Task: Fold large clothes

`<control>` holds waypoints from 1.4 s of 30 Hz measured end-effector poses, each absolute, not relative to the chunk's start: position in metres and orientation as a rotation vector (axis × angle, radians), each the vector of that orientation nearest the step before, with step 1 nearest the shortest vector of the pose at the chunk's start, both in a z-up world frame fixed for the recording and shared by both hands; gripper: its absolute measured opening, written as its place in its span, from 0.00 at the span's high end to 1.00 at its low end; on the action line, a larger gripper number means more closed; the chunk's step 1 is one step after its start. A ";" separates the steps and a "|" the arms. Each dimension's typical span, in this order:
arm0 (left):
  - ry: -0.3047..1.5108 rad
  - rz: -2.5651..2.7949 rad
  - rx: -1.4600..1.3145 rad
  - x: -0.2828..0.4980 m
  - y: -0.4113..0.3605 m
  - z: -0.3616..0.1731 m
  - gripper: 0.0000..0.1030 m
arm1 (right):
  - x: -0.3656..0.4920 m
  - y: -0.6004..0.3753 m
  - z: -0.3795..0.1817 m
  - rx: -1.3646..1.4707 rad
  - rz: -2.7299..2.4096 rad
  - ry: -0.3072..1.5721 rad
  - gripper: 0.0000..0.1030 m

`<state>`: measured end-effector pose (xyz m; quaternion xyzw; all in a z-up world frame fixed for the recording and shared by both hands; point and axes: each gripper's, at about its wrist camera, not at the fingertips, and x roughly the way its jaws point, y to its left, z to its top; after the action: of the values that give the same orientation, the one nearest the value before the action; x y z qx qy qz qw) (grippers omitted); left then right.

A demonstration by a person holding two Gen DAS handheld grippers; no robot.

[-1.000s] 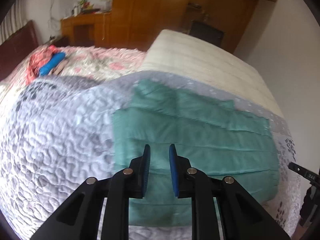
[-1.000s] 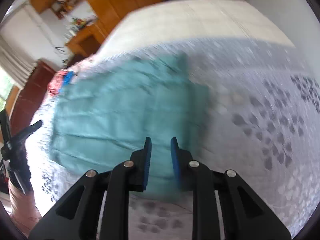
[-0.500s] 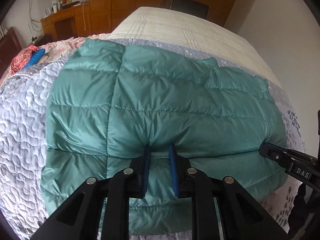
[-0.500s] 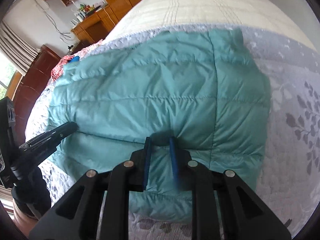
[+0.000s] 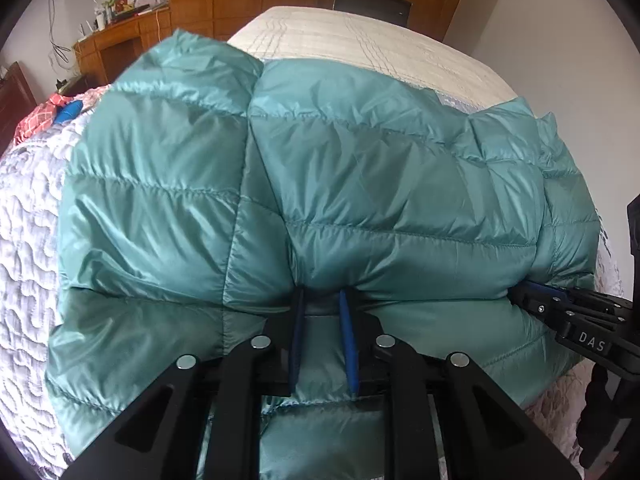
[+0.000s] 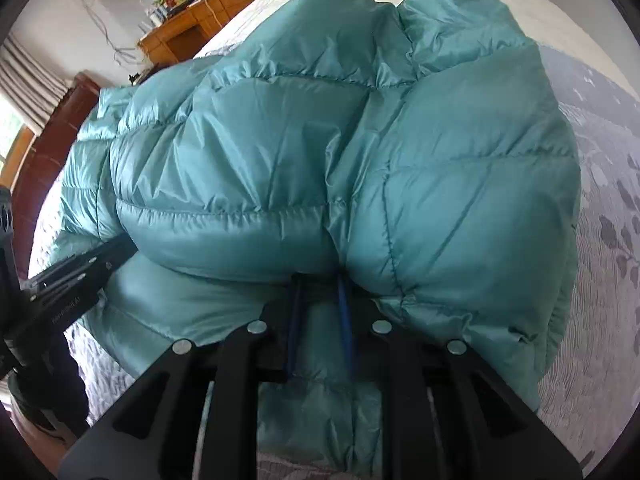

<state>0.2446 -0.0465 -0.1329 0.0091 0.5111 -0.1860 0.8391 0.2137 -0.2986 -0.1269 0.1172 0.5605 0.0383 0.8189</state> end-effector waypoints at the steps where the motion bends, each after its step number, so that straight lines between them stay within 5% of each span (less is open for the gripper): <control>1: 1.083 -0.398 0.014 0.246 -0.046 -0.134 0.82 | 0.214 -0.297 -0.127 0.249 0.080 1.195 0.85; 9: 1.113 -0.418 -0.015 0.256 -0.039 -0.136 0.83 | 0.221 -0.296 -0.127 0.272 0.097 1.211 0.85; 14: 1.105 -0.414 -0.047 0.259 -0.017 -0.102 0.78 | 0.209 -0.307 -0.086 0.281 0.120 1.142 0.76; 17: 1.019 -0.391 -0.065 0.256 0.012 -0.071 0.45 | 0.192 -0.332 -0.052 0.350 0.136 1.040 0.48; 21: 0.982 -0.350 -0.116 0.268 0.060 -0.053 0.33 | 0.178 -0.382 -0.037 0.428 0.090 0.988 0.22; 30: 1.101 -0.346 -0.386 0.313 0.136 -0.098 0.29 | 0.194 -0.441 -0.095 0.725 0.150 1.072 0.16; 42: 1.158 -0.457 -0.493 0.356 0.128 -0.148 0.18 | 0.226 -0.436 -0.142 0.808 0.191 1.155 0.10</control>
<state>0.3560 0.1278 -0.1483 -0.2285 0.5369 -0.2116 0.7841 0.2256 -0.4361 -0.1423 0.3707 0.5301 0.0876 0.7576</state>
